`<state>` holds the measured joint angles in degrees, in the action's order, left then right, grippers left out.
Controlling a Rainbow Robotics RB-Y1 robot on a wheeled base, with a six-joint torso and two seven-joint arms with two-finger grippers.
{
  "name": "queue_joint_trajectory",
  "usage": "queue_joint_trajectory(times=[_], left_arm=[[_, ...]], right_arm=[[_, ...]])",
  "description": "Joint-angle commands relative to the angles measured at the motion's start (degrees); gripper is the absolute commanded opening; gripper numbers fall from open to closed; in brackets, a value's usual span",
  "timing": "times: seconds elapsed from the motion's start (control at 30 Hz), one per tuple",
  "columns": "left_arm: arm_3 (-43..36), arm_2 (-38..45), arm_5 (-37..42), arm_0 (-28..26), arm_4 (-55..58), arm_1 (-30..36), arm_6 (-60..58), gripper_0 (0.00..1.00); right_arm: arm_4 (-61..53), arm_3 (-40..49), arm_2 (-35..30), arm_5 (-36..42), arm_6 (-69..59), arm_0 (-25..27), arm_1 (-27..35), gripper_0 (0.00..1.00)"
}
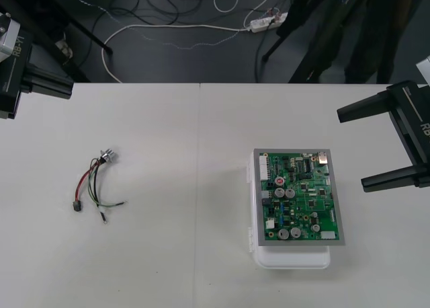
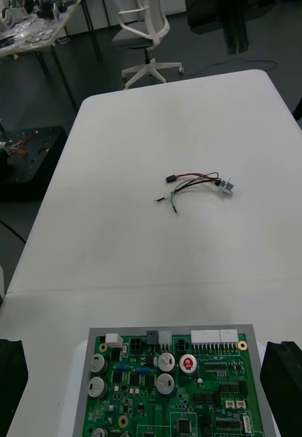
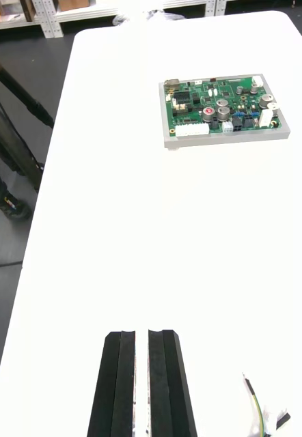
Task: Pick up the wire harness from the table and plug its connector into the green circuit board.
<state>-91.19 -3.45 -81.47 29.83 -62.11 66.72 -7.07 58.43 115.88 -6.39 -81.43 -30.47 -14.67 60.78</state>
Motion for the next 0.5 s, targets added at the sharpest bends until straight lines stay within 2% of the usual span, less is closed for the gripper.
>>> queue_joint_trajectory(times=[0.03, 0.33, 0.5], left_arm=[[-1.2, 1.5, -2.0, -0.4, 0.9, 2.3, 1.7, 0.05], [-1.2, 1.5, -2.0, -0.4, 0.9, 2.3, 1.7, 0.06], [-1.2, 1.5, -2.0, -0.4, 0.9, 2.3, 1.7, 0.06]], right_arm=[[0.7, -0.4, 0.4, -0.1, -2.2, -0.6, -1.7, 1.0], [-5.2, -3.3, 0.4, -0.4, -2.1, -0.7, -1.7, 1.0], [-8.9, -6.5, 0.1, -4.2, -1.5, -0.7, -1.7, 1.0]])
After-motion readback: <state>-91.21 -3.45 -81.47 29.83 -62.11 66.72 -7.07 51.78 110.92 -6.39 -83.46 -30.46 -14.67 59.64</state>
